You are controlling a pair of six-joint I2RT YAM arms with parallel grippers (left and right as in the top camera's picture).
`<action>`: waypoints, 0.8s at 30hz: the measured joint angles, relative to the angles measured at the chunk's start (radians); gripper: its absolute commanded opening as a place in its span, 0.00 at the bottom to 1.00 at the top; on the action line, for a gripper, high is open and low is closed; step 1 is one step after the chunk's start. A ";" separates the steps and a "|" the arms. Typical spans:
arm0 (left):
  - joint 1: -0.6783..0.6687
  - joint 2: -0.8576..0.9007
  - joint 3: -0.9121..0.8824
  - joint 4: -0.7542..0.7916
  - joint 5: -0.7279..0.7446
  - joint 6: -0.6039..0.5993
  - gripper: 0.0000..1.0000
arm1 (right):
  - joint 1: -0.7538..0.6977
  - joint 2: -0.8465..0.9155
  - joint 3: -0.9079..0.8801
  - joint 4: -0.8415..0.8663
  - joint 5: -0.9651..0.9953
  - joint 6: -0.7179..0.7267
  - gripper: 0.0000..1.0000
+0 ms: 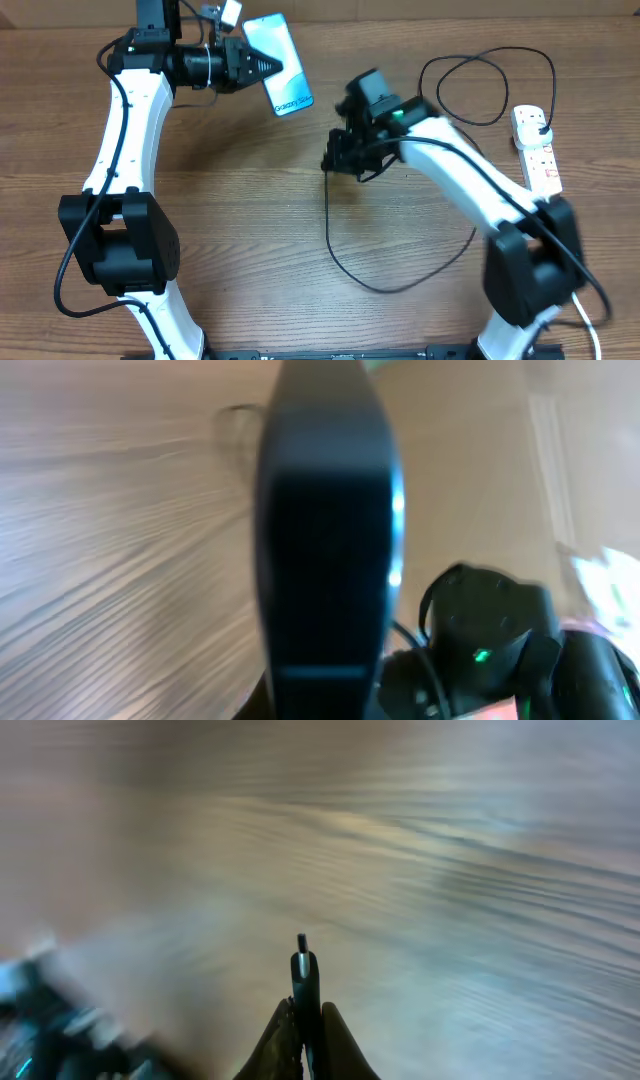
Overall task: Plug charger to phone and switch on socket
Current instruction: 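Raise the connector with the right gripper toward the phone's bottom port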
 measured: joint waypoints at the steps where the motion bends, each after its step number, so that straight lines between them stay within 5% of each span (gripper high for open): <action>1: 0.000 0.000 0.000 0.030 0.051 0.002 0.04 | -0.006 -0.031 0.004 0.005 -0.039 -0.021 0.04; 8: 0.000 0.000 0.000 0.096 0.286 0.007 0.04 | -0.019 -0.132 0.021 0.026 -0.312 -0.163 0.04; 24: -0.001 0.000 0.000 0.094 0.335 0.003 0.04 | -0.094 -0.131 0.021 0.082 -0.471 -0.216 0.04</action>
